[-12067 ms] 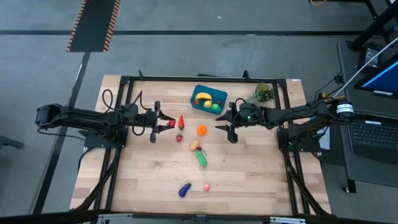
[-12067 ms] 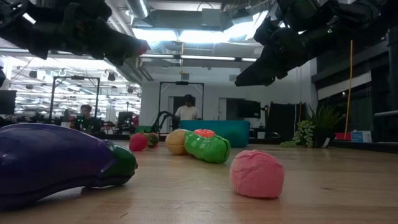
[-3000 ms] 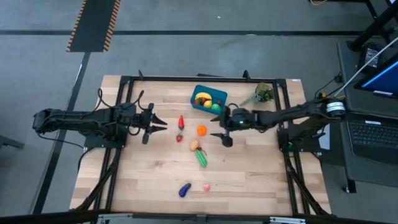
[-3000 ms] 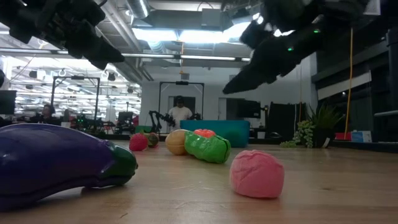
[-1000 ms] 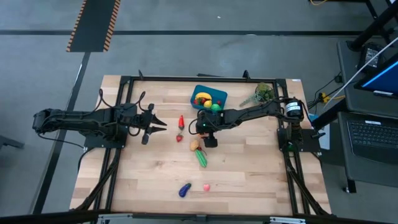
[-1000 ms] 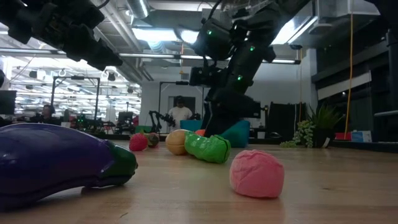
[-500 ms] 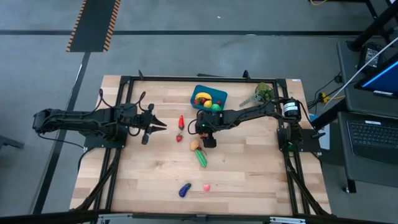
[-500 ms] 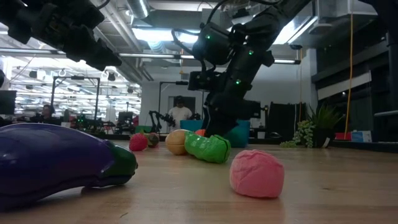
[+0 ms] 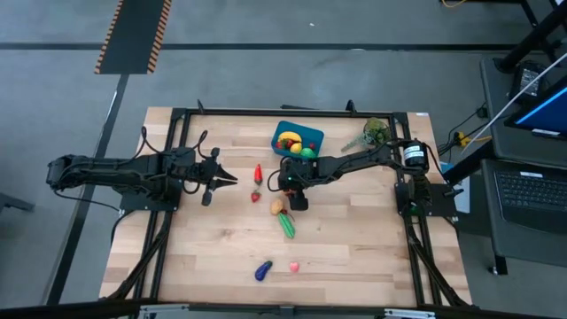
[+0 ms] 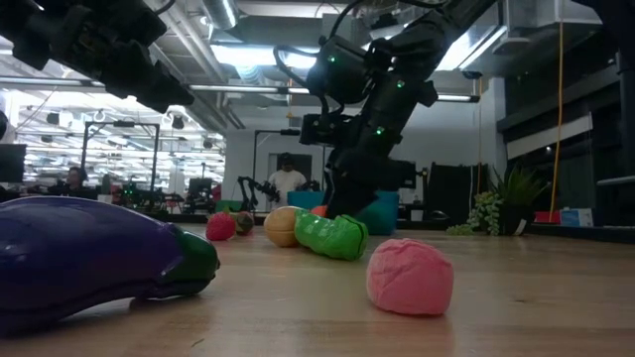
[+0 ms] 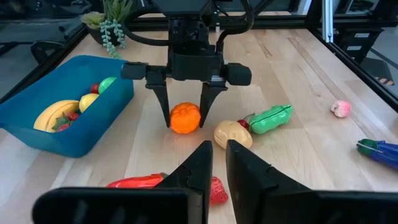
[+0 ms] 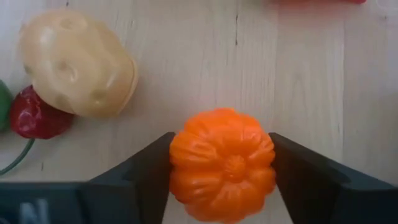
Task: Pick and placing Produce into tupperware
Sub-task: Put the tangerine into the blue bin
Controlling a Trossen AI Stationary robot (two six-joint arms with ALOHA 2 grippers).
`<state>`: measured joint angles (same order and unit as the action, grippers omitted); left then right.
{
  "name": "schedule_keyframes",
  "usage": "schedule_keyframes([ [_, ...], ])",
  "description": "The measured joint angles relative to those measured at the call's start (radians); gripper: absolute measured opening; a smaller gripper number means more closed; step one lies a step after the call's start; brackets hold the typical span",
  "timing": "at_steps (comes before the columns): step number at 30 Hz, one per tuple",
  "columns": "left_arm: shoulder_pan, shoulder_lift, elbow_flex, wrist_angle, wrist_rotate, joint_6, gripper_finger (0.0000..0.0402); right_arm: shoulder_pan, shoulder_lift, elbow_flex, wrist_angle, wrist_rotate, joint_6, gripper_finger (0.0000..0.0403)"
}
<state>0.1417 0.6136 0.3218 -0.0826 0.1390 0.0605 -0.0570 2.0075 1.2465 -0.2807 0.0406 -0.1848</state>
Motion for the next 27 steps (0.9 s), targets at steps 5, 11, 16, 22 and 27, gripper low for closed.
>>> schedule_keyframes([
  [5, 0.000, 0.000, 0.000, 0.000, 0.000, 0.000, 0.0034, 0.000, 0.000, 0.001, 0.001, 0.000, 0.000, 0.0221],
  [11, 0.000, 0.000, 0.000, 0.000, 0.000, 0.000, 0.0028, 0.000, 0.000, 0.001, 0.001, 0.000, 0.000, 0.0224],
  [16, 0.000, 0.000, 0.000, 0.000, 0.000, 0.000, 0.0030, 0.000, -0.003, 0.001, -0.004, 0.000, 0.001, 0.0221],
  [22, 0.000, 0.000, 0.000, 0.000, 0.000, 0.002, 0.0043, -0.008, -0.016, 0.001, -0.031, 0.000, 0.033, 0.0221],
  [27, 0.000, 0.000, 0.000, 0.000, 0.000, 0.007, 0.0052, -0.011, -0.057, 0.001, -0.027, 0.000, 0.050, 0.0221],
])
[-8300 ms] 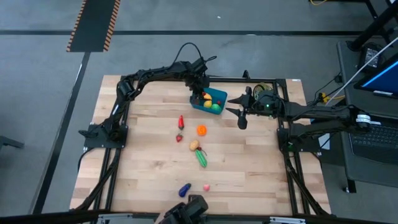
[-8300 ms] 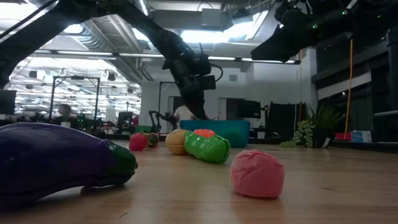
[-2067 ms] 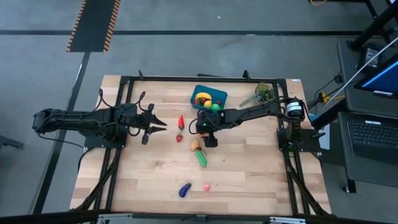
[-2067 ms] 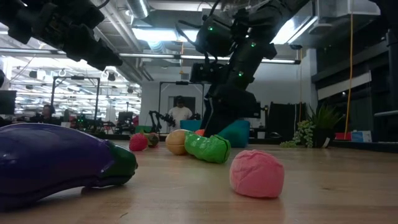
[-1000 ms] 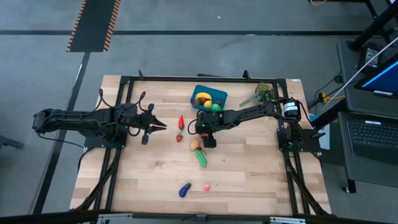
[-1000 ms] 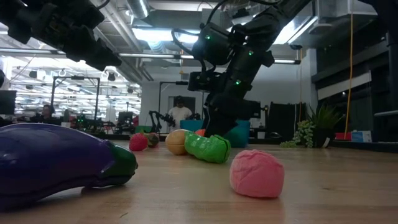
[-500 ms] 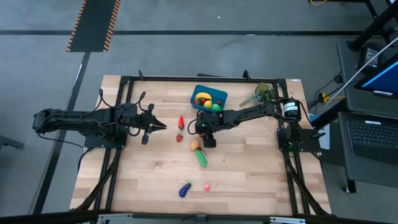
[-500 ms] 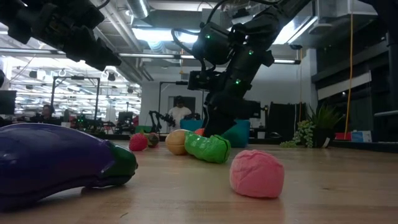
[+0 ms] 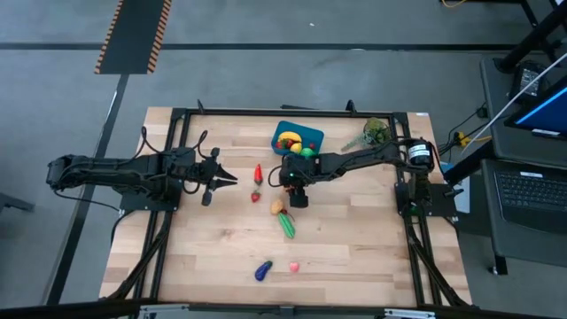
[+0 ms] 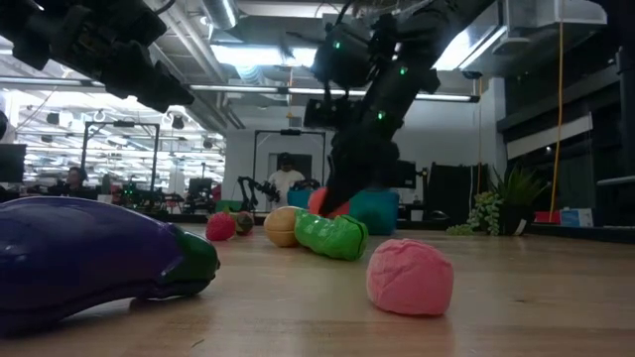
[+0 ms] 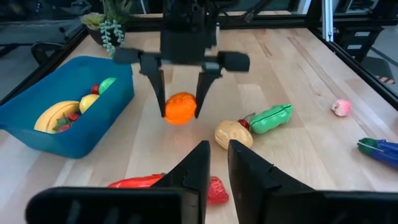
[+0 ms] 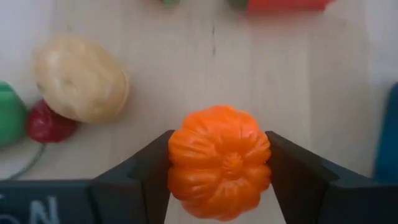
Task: Pick and placing Produce into tupperware
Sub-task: Put the tangerine into the blue bin
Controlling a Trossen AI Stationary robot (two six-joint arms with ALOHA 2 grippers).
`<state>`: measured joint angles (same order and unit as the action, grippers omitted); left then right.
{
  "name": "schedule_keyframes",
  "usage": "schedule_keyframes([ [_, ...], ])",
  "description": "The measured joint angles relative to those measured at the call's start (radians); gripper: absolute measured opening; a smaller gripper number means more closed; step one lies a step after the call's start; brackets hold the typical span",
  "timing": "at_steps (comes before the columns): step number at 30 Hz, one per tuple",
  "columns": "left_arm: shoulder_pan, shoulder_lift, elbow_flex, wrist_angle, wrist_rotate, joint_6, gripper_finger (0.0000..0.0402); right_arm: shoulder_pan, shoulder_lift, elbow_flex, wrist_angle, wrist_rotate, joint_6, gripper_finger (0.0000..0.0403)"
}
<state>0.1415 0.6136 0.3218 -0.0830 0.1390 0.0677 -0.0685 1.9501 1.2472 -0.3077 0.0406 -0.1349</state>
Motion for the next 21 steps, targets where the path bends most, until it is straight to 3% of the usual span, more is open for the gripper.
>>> schedule_keyframes([
  [10, 0.000, 0.000, 0.000, -0.001, 0.000, 0.008, 0.0060, -0.024, -0.172, 0.000, -0.064, 0.004, 0.032, 0.0221],
  [21, 0.000, 0.000, 0.000, -0.015, 0.000, 0.021, 0.0037, -0.028, -0.344, -0.067, -0.153, 0.089, 0.085, 0.0221],
])
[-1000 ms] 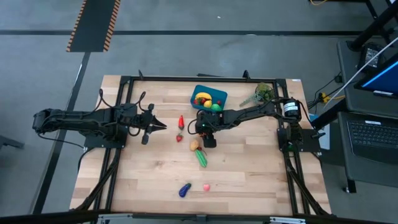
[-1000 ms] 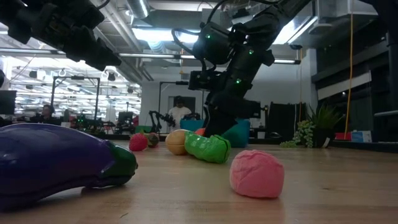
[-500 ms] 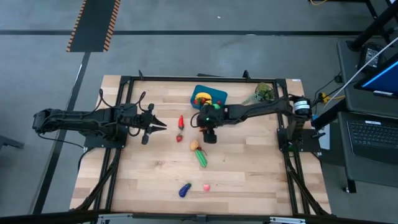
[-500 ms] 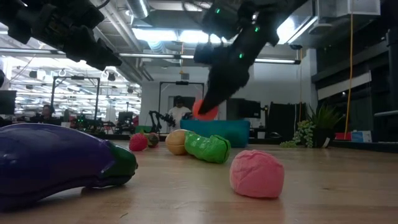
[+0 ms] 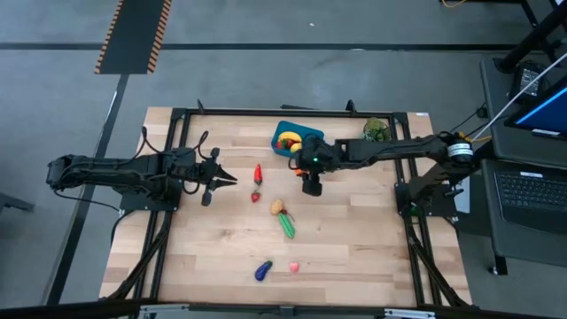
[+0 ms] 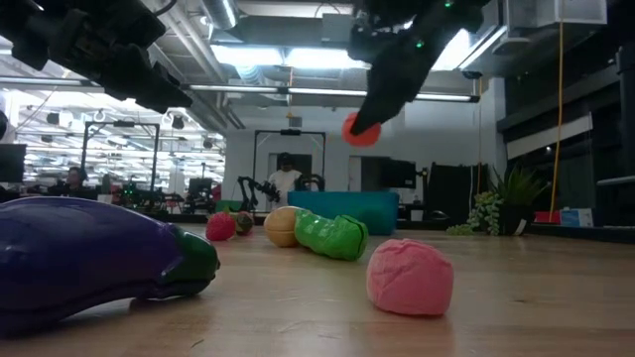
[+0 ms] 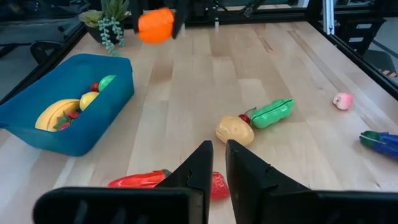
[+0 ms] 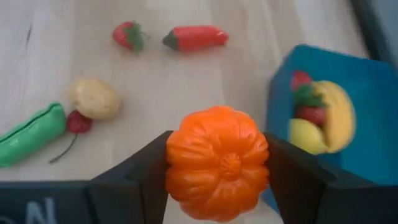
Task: Pick and placing Produce into tupperware
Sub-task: Put the tangerine into the blue bin
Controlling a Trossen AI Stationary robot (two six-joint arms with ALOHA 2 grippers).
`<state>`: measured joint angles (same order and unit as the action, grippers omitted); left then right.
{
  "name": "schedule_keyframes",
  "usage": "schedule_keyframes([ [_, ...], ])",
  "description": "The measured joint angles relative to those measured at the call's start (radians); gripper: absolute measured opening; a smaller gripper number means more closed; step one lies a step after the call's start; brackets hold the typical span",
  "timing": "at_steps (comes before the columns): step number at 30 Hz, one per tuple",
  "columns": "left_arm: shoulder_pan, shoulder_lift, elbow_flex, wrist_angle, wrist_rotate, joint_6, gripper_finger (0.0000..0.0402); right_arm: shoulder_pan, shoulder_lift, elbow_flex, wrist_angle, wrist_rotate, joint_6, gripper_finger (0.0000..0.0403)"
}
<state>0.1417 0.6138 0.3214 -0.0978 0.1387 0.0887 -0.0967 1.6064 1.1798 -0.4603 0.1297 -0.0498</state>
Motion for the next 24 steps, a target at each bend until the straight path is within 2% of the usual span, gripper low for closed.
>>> schedule_keyframes([
  [5, 0.000, 0.000, 0.000, 0.000, 0.000, 0.001, 0.0028, -0.002, -0.101, -0.110, 0.018, 0.068, 0.050, 0.0221],
  [8, 0.000, 0.000, 0.000, 0.000, 0.000, 0.002, 0.0023, -0.002, -0.171, -0.208, 0.099, 0.074, 0.094, 0.0221],
  [16, 0.000, 0.000, 0.000, 0.000, -0.005, 0.002, 0.0012, -0.001, -0.321, -0.476, 0.472, 0.074, 0.120, 0.0221],
  [24, 0.000, 0.000, 0.000, 0.001, -0.005, 0.002, 0.0001, -0.001, -0.383, -0.642, 0.831, 0.073, 0.041, 0.0221],
])
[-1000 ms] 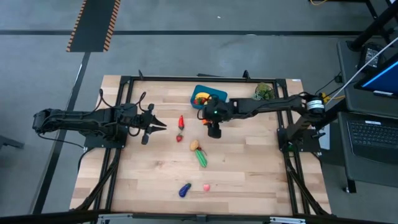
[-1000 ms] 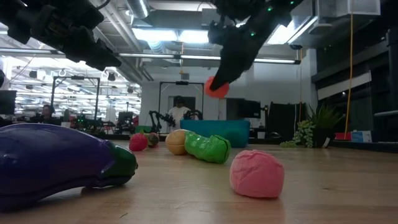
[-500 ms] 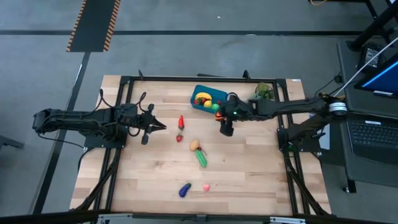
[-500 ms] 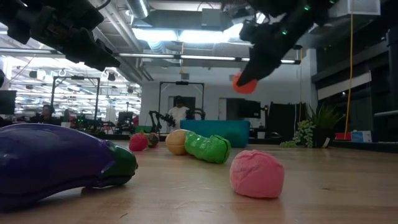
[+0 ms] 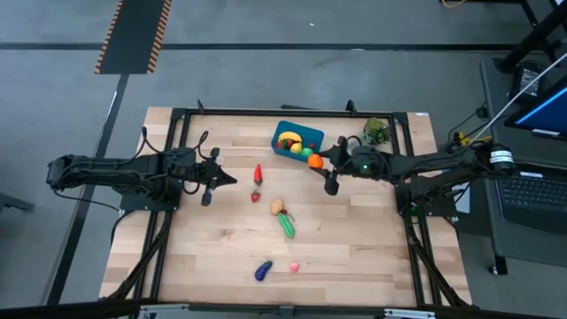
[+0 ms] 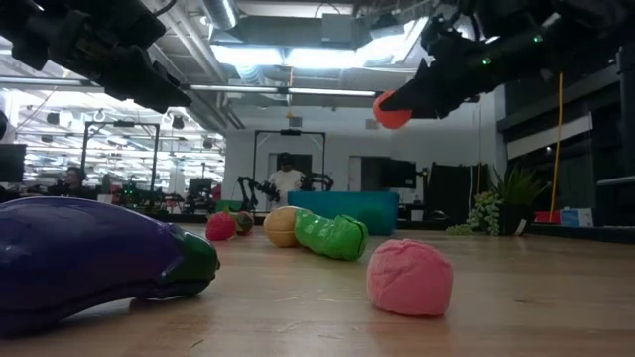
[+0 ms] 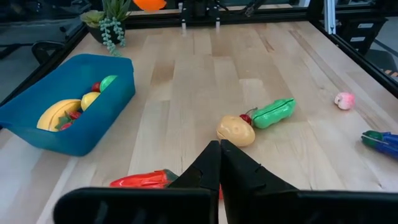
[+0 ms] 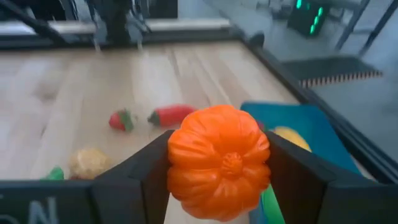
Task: Pick and placing Produce into tupperware
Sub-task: Put the tangerine into the blue bin
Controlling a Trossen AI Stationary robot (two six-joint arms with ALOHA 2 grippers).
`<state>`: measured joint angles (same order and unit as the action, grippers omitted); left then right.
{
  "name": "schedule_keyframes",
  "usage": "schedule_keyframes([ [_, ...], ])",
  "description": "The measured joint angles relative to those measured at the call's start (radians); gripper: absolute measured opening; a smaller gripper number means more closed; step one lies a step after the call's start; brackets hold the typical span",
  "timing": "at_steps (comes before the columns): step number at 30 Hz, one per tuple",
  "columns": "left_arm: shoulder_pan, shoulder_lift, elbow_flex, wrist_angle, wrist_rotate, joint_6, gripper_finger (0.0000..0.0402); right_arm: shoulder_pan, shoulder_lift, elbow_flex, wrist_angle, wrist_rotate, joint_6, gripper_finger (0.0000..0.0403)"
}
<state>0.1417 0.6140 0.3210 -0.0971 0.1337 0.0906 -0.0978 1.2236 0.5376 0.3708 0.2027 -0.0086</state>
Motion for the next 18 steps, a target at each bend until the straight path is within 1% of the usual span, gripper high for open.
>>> schedule_keyframes([
  [4, 0.000, 0.000, 0.000, 0.000, 0.000, 0.000, 0.0002, 0.000, 0.000, -0.049, 0.109, -0.002, -0.027, 0.0221],
  [15, 0.000, 0.000, 0.000, 0.000, 0.000, -0.001, 0.0028, 0.000, 0.001, -0.148, 0.380, -0.003, -0.072, 0.0221],
  [18, 0.000, 0.000, 0.000, 0.000, 0.000, -0.003, 0.0034, 0.000, 0.002, -0.157, 0.401, -0.003, -0.074, 0.0221],
])
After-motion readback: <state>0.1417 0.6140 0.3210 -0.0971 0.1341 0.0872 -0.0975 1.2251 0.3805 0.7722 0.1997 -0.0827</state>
